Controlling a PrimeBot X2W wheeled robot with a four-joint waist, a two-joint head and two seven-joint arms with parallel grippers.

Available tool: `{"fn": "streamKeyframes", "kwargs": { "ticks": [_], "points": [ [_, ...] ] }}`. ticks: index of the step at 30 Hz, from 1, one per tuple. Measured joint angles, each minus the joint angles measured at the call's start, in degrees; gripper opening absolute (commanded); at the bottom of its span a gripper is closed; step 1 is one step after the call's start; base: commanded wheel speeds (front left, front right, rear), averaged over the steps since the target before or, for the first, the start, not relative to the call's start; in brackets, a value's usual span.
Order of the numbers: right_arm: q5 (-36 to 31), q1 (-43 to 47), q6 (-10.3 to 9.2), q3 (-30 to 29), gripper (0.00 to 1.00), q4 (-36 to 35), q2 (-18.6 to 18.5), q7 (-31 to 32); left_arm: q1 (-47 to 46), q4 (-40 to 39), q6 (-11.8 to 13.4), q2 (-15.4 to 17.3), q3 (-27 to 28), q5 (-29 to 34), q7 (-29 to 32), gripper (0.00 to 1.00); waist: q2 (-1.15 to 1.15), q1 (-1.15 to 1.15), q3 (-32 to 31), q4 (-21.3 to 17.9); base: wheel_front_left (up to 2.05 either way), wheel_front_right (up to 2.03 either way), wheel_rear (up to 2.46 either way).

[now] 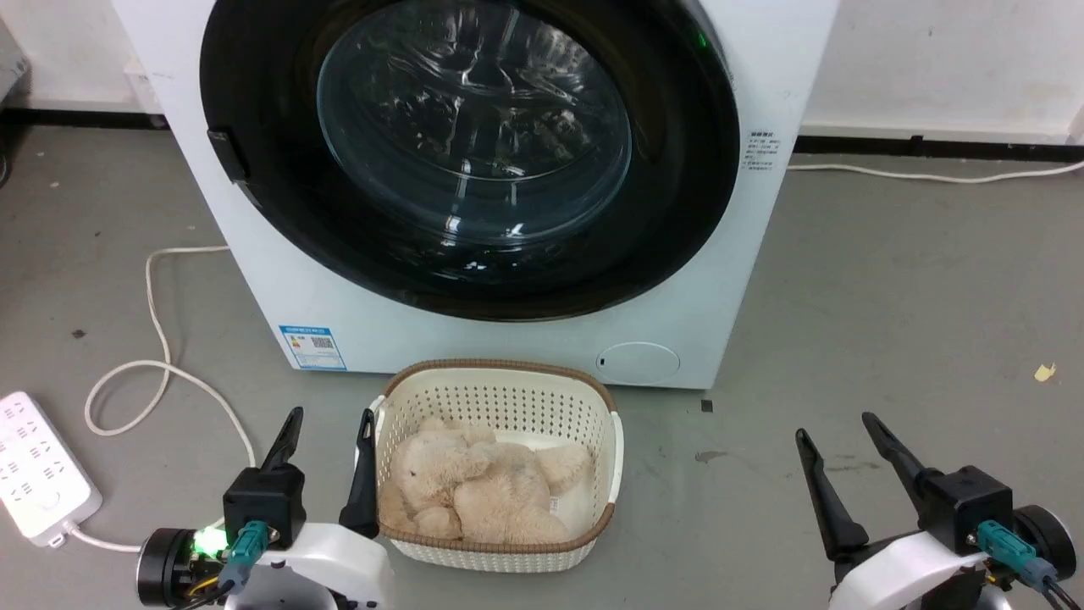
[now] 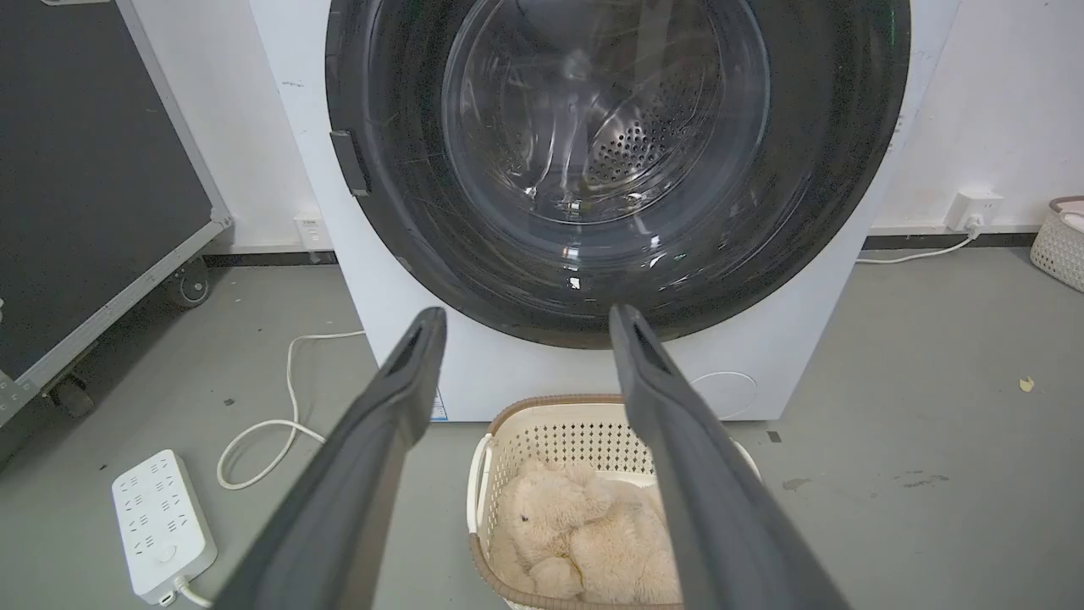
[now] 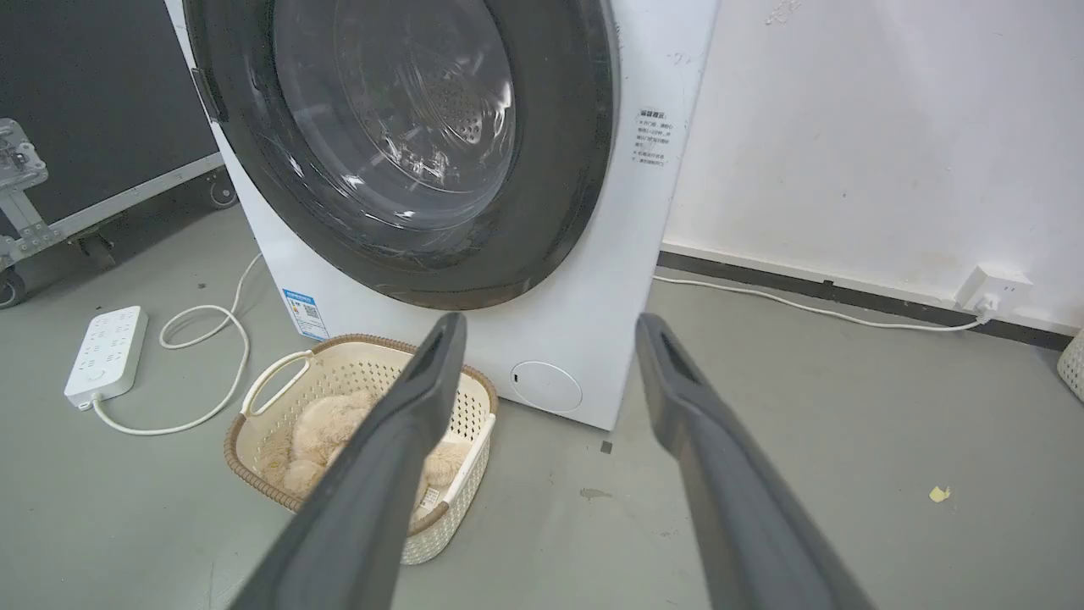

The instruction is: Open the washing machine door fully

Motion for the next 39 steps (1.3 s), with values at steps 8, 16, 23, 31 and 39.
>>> {"fn": "streamKeyframes", "kwargs": {
  "ticks": [8,16,23,31,39],
  "points": [
    [0.13,-2.54,0.00,-0.30,1.00,-0.63,-1.03,-0.91,-0.62,-0.63,0.59,0.01,-0.59,0.00,-0.83,1.00,0.00,0.00,2.43,0.55,0.00,0.00,0.00],
    [2.05,-7.20,0.00,-0.53,1.00,-1.05,-3.13,-1.04,-1.93,-1.37,1.01,0.01,-1.40,0.00,-1.83,1.00,0.00,0.01,5.25,1.25,0.00,0.00,0.00],
    [5.58,-12.72,0.00,-0.65,1.00,-0.65,-4.82,0.41,-3.01,-2.07,1.54,0.01,-1.93,0.00,-2.57,1.00,0.00,0.01,7.67,2.04,0.00,0.00,0.00],
    [11.21,-20.07,0.00,-2.49,0.00,2.10,-5.63,2.41,-4.30,-2.50,2.16,0.02,-2.68,0.00,-3.58,1.00,0.00,0.01,10.19,3.10,0.00,0.00,0.00],
    [16.63,-27.60,-0.01,-5.14,0.00,7.54,-5.93,4.57,-5.22,-2.80,2.86,0.02,-3.87,-0.02,-4.56,1.00,0.00,0.01,12.35,4.03,0.00,0.00,0.00]
  ]
}}
